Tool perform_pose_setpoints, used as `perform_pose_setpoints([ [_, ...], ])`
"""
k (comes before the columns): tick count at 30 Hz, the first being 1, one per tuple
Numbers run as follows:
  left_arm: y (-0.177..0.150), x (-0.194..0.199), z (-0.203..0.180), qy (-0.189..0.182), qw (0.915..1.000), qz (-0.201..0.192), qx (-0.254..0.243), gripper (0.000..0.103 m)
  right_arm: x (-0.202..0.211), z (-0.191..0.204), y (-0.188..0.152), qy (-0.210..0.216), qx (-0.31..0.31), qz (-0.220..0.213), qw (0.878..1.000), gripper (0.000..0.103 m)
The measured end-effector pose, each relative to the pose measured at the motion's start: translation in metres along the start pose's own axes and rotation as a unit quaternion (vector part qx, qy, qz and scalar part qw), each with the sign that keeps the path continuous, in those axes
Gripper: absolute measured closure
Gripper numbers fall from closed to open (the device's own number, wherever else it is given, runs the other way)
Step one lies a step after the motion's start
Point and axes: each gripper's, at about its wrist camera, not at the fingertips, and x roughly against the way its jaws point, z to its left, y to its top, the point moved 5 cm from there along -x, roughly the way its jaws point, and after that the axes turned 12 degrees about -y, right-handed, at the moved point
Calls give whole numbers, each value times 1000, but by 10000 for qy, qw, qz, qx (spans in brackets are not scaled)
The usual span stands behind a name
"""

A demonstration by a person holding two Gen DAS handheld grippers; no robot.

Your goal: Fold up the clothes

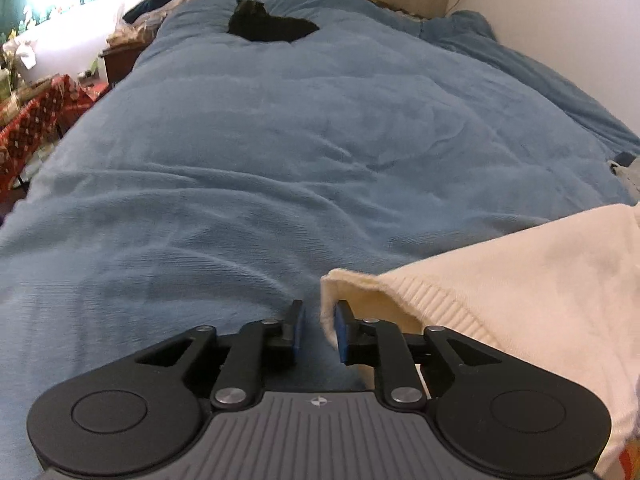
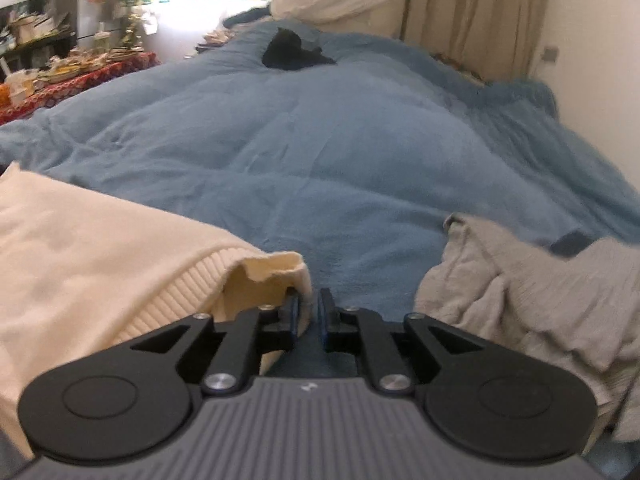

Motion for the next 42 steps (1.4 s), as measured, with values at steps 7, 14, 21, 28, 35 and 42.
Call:
perform_pose_setpoints([
  [7, 5, 37, -11, -60, 9991, -430, -34, 91, 41, -14, 9, -58, -225, -196, 9995, 92],
  [14, 35, 7, -96, -914, 9942, -466, -327, 90, 34, 36, 38, 458, -205, -394, 9980, 92],
  [21, 8, -25, -105, -883, 9950, -17, -460, 90, -5, 35, 7, 321, -236, 57, 9992, 98],
  [28, -6, -14, -90, -806, 9964, 66, -240, 92, 4, 15, -3, 210, -380, 74, 9990, 100],
  [35, 27, -4, -111, -885, 9954, -251, -268, 92, 35, 52, 27, 572, -184, -320, 9977, 97],
  [42, 45, -53, -163, -1288, 9910, -137, -341, 91, 17, 128, 45, 955, 2, -222, 9952, 97],
])
